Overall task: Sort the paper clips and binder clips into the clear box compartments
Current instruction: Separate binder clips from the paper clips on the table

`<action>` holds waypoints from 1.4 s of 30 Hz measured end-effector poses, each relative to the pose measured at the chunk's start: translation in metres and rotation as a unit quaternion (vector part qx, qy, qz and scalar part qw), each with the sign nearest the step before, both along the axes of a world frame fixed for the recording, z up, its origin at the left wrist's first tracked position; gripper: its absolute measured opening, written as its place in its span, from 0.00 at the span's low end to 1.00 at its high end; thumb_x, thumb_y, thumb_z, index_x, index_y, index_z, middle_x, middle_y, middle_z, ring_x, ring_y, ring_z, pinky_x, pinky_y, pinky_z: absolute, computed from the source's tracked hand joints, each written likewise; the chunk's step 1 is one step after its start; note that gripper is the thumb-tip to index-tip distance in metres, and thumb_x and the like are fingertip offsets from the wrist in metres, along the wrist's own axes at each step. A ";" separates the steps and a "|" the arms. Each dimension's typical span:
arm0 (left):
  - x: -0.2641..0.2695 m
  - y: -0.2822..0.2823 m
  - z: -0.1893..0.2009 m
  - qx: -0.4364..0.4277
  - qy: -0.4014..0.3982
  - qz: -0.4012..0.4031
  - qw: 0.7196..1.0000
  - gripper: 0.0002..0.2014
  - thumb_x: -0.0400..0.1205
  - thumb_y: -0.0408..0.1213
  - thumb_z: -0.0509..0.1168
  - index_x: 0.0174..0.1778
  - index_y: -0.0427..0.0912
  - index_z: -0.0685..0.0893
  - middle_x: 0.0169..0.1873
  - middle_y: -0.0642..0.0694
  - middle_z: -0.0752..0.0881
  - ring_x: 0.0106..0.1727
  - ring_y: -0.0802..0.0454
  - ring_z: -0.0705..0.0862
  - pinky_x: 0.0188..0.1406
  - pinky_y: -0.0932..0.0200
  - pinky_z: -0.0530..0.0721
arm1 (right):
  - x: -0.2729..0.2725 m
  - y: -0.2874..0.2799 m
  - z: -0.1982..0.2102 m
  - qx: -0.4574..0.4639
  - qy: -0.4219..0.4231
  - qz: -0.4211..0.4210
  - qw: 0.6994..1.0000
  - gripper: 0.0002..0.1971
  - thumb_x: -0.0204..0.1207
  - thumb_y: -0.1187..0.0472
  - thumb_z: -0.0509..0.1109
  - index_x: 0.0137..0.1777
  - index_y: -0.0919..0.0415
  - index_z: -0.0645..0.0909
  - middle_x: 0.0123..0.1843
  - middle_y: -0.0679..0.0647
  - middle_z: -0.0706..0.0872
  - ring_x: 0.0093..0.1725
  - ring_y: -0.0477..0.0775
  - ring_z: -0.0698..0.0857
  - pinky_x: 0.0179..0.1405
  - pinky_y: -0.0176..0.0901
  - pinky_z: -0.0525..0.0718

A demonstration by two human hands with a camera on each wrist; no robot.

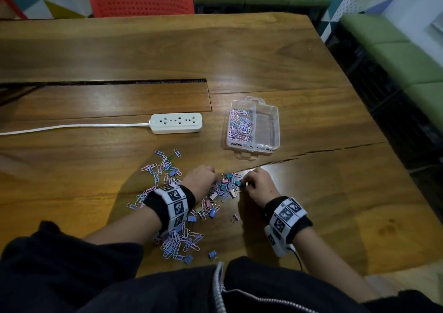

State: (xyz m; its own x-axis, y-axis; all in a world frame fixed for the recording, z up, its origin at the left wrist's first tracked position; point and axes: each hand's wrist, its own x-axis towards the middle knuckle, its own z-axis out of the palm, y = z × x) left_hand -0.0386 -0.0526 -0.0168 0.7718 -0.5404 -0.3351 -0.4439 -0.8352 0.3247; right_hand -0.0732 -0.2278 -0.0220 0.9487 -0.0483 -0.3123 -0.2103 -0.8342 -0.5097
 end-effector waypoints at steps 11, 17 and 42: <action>0.005 0.001 0.002 -0.007 0.047 0.047 0.998 0.10 0.83 0.32 0.56 0.59 0.38 0.76 0.55 0.40 0.83 0.57 0.44 0.79 0.57 0.56 0.77 | 0.006 0.011 0.000 0.030 0.005 -0.074 0.997 0.11 0.70 0.60 0.74 0.49 0.62 0.79 0.48 0.51 0.73 0.51 0.53 0.75 0.50 0.40 0.74; -0.002 0.003 -0.001 0.028 0.036 0.027 0.999 0.11 0.84 0.32 0.53 0.61 0.38 0.73 0.55 0.40 0.81 0.59 0.43 0.76 0.61 0.51 0.78 | 0.005 0.002 0.008 0.001 0.049 -0.043 0.998 0.17 0.68 0.74 0.67 0.55 0.58 0.78 0.56 0.58 0.76 0.60 0.58 0.75 0.45 0.34 0.77; -0.002 -0.013 0.014 -0.058 0.109 0.046 0.991 0.07 0.73 0.37 0.71 0.34 0.46 0.78 0.40 0.47 0.82 0.43 0.51 0.80 0.35 0.67 0.78 | -0.001 0.022 -0.002 -0.056 0.020 0.048 0.997 0.07 0.73 0.66 0.66 0.50 0.65 0.76 0.56 0.64 0.79 0.56 0.62 0.79 0.54 0.49 0.76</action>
State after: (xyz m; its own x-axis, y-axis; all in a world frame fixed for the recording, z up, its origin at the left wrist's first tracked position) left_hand -0.0407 -0.0657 -0.0029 0.7352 -0.5167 -0.4388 -0.2770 -0.8197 0.5013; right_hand -0.0745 -0.2058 -0.0241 0.9373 0.0050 -0.3485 -0.1455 -0.9030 -0.4042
